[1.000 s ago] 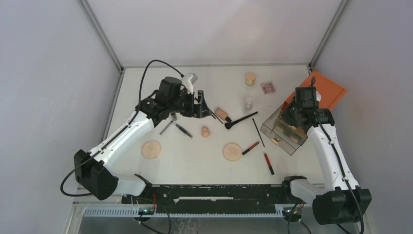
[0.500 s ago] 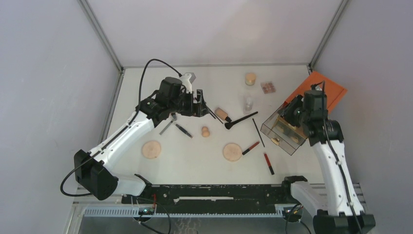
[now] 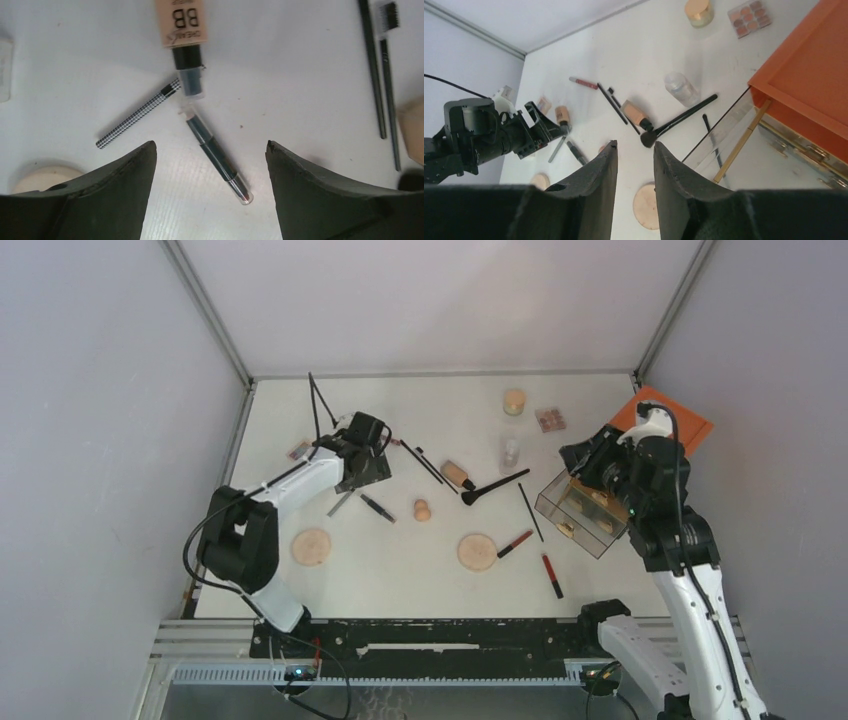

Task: Organize the makeup
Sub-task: Pick up the makeup from the center of the board, then place the makeup in the drawer.

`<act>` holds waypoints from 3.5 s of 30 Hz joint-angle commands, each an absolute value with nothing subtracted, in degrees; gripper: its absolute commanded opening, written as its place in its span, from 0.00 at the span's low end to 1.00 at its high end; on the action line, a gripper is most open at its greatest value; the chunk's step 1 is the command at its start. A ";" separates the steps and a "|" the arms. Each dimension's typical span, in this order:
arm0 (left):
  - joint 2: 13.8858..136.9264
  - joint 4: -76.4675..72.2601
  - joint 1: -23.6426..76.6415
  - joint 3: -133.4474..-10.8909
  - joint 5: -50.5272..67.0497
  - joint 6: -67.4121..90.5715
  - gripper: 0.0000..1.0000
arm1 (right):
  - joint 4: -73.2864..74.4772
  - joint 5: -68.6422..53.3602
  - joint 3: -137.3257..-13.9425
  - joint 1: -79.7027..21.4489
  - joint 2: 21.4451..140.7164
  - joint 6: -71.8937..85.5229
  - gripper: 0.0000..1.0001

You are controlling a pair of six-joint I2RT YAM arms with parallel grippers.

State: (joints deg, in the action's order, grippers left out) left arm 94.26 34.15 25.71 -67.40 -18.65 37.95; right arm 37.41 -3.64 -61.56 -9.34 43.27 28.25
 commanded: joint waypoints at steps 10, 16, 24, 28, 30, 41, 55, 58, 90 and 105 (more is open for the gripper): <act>105.89 41.85 27.39 -70.33 -26.78 57.73 0.63 | 33.56 -1.19 -62.23 -14.06 47.59 26.46 0.39; 107.38 41.00 29.55 -68.11 -23.40 60.27 0.41 | 33.95 -0.62 -62.24 -14.04 46.79 26.56 0.38; 94.04 37.16 31.96 -68.02 -19.91 49.77 0.01 | 31.81 -6.77 -62.31 -14.06 46.54 27.37 0.39; 81.72 23.59 32.39 -63.10 -5.78 38.20 0.00 | 30.21 -13.50 -62.28 -14.11 48.01 30.47 0.42; 76.30 15.58 32.41 -60.21 3.73 34.58 0.00 | 28.85 -16.73 -62.23 -14.97 49.58 32.61 0.45; 68.81 -0.64 32.30 -60.42 20.42 43.38 0.00 | 21.18 -17.81 -61.82 -31.32 57.19 33.74 0.60; 68.67 -7.51 32.29 -57.94 24.18 50.45 0.00 | 2.07 -25.10 -59.86 -35.68 69.27 39.57 0.64; 68.60 -7.55 32.34 -57.70 24.10 50.35 0.00 | -1.15 -27.66 -59.81 -36.07 71.10 41.10 0.62; 71.06 21.01 23.89 -65.83 8.89 29.01 0.85 | 53.65 14.66 -57.24 -22.03 41.30 58.62 0.00; 73.68 28.88 22.10 -64.43 -2.24 20.90 0.88 | 50.71 6.24 -52.95 -6.31 42.57 47.97 0.00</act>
